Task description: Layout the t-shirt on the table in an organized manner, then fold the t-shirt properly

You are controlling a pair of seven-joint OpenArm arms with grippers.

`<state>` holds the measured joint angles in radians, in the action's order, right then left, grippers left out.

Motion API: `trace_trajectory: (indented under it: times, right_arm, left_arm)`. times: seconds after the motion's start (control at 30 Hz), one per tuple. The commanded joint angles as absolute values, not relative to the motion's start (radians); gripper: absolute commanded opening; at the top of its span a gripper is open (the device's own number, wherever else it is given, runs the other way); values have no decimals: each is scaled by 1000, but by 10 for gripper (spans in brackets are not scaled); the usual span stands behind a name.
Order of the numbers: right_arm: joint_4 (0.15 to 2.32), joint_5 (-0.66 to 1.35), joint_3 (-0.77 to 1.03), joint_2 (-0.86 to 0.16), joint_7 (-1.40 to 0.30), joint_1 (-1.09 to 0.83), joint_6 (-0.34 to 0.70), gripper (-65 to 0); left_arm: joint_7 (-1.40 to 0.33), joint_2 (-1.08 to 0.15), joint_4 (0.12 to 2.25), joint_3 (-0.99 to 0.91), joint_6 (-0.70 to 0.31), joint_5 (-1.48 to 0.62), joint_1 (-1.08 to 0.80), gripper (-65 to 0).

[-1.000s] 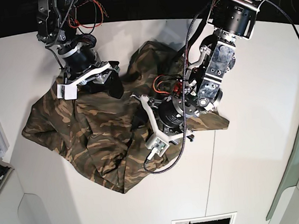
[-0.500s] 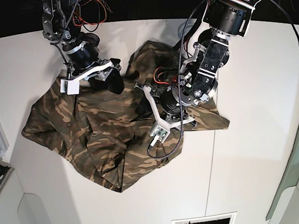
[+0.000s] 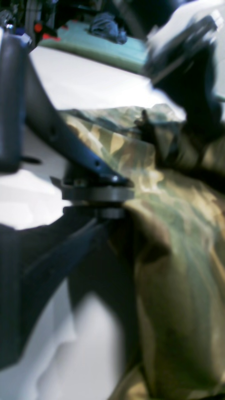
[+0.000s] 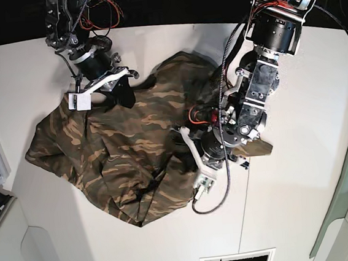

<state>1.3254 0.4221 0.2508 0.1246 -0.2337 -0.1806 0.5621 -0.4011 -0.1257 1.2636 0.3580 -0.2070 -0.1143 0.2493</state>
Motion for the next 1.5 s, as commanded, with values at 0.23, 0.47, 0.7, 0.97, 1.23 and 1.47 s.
trace_trajectory:
  times: [0.23,0.47,0.7,0.97,1.23,1.47]
  right_arm:
    - [1533,486,376,51,-228,-331,584,-650]
    - [1659,535,536,-69,-248,-394,583,-650]
    - [1660,535,611,-176,-269,-369,579,-650]
    - [1660,562,611,-204,-283,-323,573,-641]
    - [1660,637,611,-202,-296,-324,572,-367]
    - [1649,573,611,-202,-296,-309,484,-352]
  left_arm:
    - [-440,-234,1500,331,-221,-141,274,-650]
    - [-461,-343,1533,308,-220,-138,282,-650]
    - [-476,-451,1532,273,-220,-138,282,-650]
    - [-477,-555,1531,273,-201,-134,282,-650]
    - [-495,-615,1450,273,-164,-128,282,-565]
    - [-620,-615,1422,273,-212,-212,279,-406]
